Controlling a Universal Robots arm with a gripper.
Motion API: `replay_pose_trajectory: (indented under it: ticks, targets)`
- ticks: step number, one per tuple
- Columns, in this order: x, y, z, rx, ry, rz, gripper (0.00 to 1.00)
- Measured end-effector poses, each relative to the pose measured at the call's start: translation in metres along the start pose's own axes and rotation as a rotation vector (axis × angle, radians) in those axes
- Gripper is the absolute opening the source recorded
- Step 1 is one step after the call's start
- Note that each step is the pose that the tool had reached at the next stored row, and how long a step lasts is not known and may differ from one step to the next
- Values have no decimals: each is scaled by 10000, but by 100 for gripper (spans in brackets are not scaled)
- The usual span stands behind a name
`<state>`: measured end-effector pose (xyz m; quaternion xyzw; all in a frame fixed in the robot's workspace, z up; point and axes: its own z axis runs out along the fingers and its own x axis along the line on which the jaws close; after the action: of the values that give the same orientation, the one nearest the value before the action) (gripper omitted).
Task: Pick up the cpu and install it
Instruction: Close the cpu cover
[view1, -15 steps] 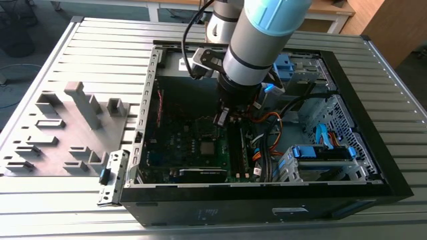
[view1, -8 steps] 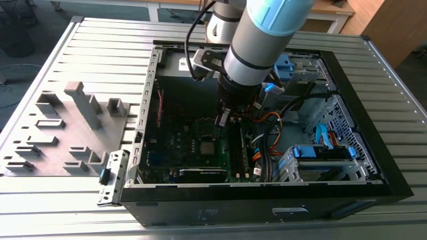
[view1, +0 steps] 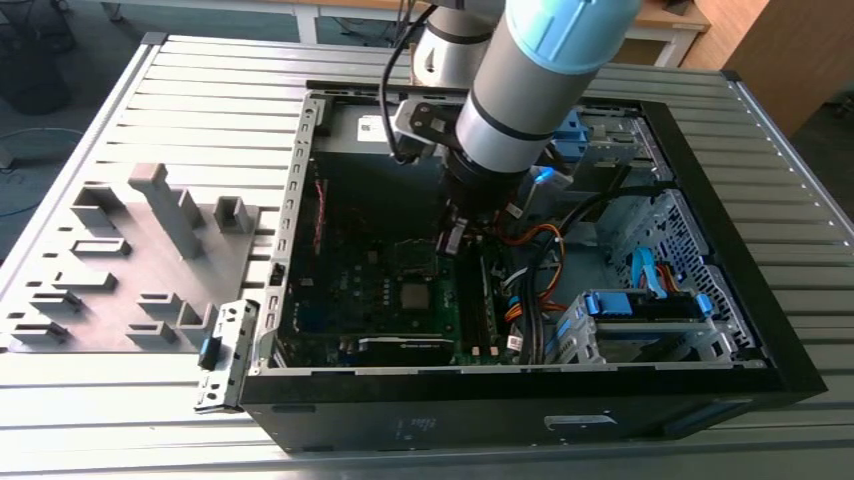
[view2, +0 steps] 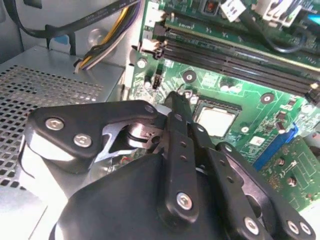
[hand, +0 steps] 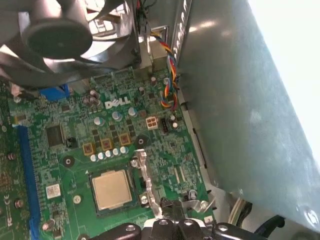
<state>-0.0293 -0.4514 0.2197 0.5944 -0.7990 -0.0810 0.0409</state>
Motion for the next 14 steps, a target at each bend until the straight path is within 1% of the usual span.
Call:
replay_pose_trajectory:
  ticks: [4,8,14]
  targets:
    - [-17,-60,-8,-9,4,-19,11]
    - [-30,-102,-14,-14,12,-46,11]
    - [-31,-107,-16,-15,10,-47,11]
